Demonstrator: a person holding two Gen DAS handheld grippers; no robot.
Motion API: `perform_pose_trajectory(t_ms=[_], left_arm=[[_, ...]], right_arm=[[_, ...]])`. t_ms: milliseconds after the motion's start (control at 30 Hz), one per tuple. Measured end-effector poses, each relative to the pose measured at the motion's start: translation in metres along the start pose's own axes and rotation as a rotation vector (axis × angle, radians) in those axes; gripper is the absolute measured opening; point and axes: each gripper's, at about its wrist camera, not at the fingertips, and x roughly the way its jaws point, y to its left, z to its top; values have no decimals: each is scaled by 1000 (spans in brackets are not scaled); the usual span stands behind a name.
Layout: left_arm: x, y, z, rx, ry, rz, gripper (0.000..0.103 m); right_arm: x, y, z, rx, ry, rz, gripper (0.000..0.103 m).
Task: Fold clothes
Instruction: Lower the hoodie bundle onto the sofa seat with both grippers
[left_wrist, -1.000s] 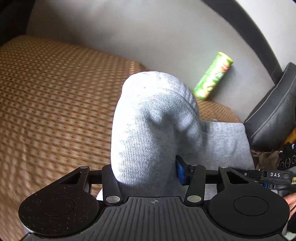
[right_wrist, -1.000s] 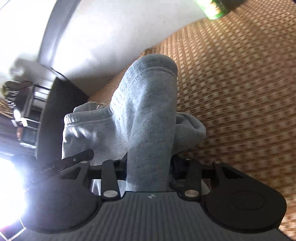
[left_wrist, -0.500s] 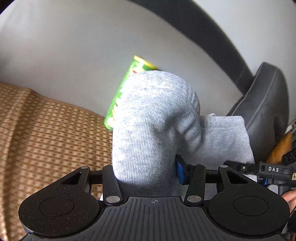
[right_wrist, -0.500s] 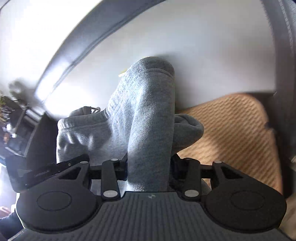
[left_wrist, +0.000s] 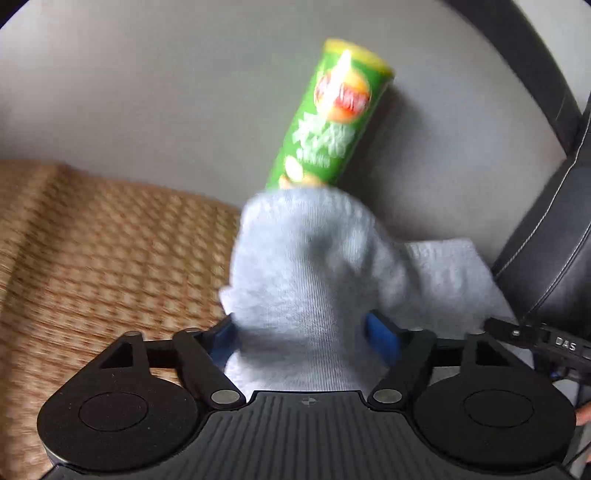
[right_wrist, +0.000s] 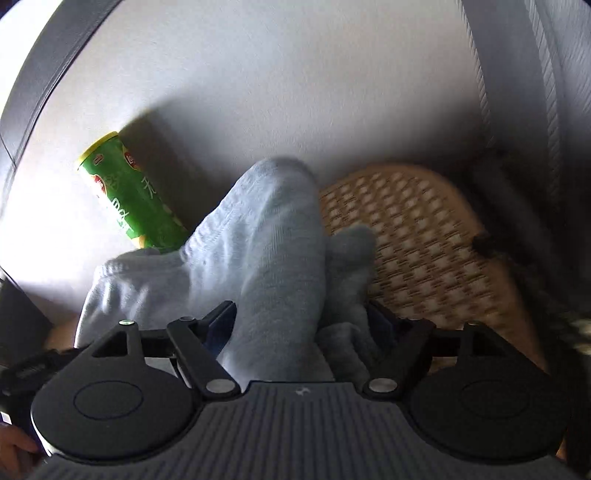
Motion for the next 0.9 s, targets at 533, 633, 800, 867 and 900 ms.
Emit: perform_pose_trajectory(t_ms=[533, 633, 800, 867, 900], left_arm=[[81, -30, 6, 206, 45, 14, 79], [63, -32, 9, 192, 38, 25, 79], [2, -41, -37, 248, -21, 67, 84], [8, -37, -60, 223, -33, 77, 86], [14, -33, -64, 192, -41, 79, 88]], right_arm=[[96, 67, 30, -457, 60, -105, 78], [87, 70, 35, -453, 50, -105, 74], [-3, 75, -3, -439, -107, -56, 82], [-12, 75, -33, -489, -109, -83, 84], [-9, 76, -46, -517, -105, -108, 84]])
